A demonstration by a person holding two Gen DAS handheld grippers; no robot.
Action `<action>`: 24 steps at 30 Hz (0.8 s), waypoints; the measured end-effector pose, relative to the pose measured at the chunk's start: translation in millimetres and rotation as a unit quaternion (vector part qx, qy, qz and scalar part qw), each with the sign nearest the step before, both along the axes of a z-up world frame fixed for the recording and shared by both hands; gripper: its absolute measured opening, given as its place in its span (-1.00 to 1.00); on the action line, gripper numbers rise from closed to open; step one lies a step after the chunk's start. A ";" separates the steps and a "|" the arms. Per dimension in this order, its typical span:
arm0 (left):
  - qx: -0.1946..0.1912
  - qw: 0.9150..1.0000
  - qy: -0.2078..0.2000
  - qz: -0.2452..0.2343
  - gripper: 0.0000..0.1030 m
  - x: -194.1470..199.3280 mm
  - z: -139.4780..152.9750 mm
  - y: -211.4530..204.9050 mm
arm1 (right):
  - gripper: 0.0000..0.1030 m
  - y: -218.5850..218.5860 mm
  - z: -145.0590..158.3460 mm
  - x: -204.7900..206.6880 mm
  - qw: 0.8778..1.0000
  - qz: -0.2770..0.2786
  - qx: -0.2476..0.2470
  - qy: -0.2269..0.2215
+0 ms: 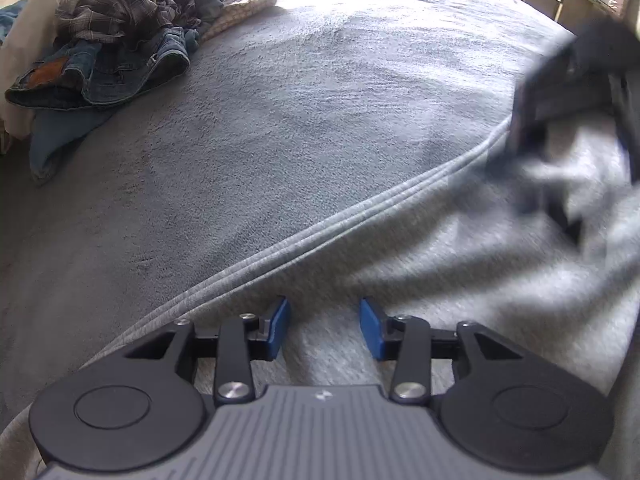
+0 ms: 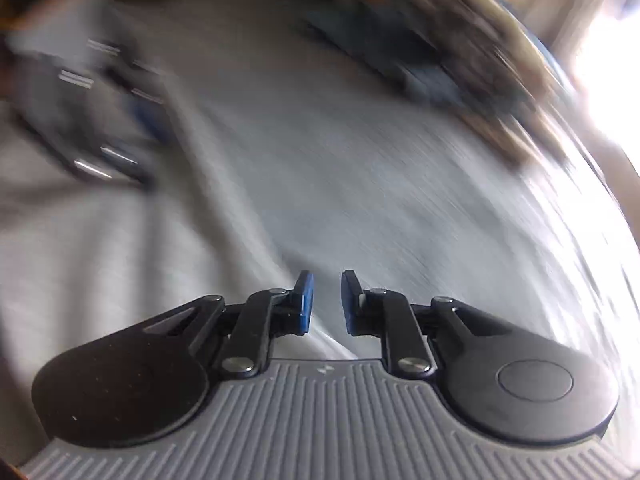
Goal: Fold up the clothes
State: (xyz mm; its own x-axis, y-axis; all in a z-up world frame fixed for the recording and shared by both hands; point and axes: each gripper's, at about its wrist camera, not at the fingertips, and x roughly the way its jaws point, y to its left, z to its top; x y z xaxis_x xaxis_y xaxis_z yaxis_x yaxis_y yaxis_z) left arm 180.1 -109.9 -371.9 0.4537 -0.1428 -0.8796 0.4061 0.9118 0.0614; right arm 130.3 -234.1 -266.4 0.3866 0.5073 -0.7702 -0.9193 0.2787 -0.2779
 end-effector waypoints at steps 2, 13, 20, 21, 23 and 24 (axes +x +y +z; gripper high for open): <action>0.003 1.000 -0.008 0.008 -0.18 4.1 1.5 -1.5 | -0.74 21.3 -11.7 -23.4 0.998 0.069 -0.001 0.009; -0.027 1.000 -0.013 0.010 -0.20 11.5 15.5 -30.7 | -0.72 -105.9 -3.9 30.4 0.960 -0.275 0.037 0.047; -0.035 0.999 0.002 -0.024 -0.20 10.5 5.5 -90.2 | -0.68 -210.2 34.8 -27.1 0.883 -0.450 0.125 0.052; -0.035 0.999 0.001 -0.031 -0.20 10.7 4.2 -100.3 | -0.65 -221.9 34.3 -33.0 0.878 -0.464 0.117 0.038; -0.040 0.998 0.000 -0.042 -0.20 12.7 1.8 -120.0 | -0.48 -245.6 32.8 -43.6 0.867 -0.488 0.100 0.010; -0.044 0.998 -0.001 -0.048 -0.20 14.0 0.8 -130.3 | -0.37 -257.9 32.7 -47.6 0.862 -0.498 0.091 -0.004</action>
State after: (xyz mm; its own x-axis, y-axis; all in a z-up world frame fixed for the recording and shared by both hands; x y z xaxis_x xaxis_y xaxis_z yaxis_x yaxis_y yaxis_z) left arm 194.1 -240.2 -371.1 0.4357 -0.2622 -0.8611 0.4912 0.8709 -0.0166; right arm 82.7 -492.0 -233.7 0.7055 0.0334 -0.7079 -0.1973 0.9687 -0.1509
